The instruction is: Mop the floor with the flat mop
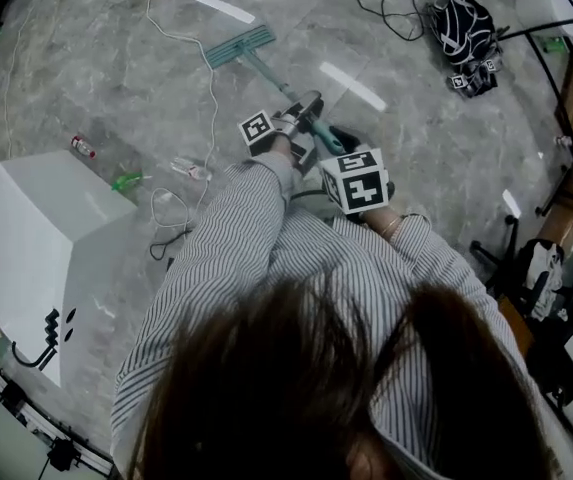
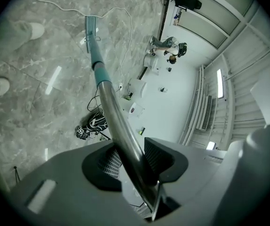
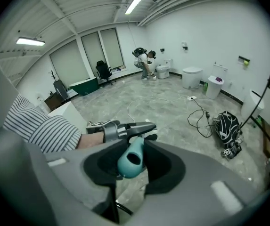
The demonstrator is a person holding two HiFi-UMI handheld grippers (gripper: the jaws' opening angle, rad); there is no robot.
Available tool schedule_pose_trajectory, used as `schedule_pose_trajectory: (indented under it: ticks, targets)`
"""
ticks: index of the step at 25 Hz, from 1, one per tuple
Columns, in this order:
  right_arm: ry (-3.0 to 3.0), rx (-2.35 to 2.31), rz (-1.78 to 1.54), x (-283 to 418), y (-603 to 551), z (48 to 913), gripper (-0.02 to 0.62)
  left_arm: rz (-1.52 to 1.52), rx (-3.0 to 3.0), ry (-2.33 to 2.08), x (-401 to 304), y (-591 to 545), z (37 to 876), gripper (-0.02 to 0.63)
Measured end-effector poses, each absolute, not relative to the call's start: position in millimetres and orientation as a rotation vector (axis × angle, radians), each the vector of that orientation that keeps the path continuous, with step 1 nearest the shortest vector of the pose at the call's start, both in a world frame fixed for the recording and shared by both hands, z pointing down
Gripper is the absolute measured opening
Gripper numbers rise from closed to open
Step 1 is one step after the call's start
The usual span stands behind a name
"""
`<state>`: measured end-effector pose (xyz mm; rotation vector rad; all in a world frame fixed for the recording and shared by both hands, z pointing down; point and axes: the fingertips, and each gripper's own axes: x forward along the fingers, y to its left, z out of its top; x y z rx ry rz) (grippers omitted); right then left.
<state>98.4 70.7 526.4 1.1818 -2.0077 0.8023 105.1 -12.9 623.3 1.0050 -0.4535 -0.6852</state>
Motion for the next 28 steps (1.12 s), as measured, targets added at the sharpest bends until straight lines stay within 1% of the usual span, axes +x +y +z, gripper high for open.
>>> schedule_pose_trajectory:
  ticks: [3,7,17,20,25,28]
  targets:
    - [-2.027,1.213,0.8,121.9,97.6,517.4,0.112,-0.709,0.994,-0.447,128.3,14.6,615.4,0.13]
    - [-2.023,1.215,0.803,130.1,132.9,514.7,0.112,-0.656,1.004,-0.435,141.3,52.2,610.3,0.13]
    - [-2.01,1.208,0.817,90.4,181.2,516.4,0.115,-0.541,1.028,-0.383,111.0,103.2,609.8,0.133]
    - [-1.997,1.189,0.789,77.3,194.1,525.5,0.118,-0.55,0.992,-0.354,99.8,115.4,615.4,0.118]
    - [-1.954,1.204,0.81,77.0,201.3,531.3,0.115,-0.56,0.972,-0.349,97.5,125.0,618.0,0.112]
    - [-1.957,1.204,0.802,74.6,201.0,529.6,0.117,-0.52,1.023,-0.344,97.4,126.4,616.0,0.124]
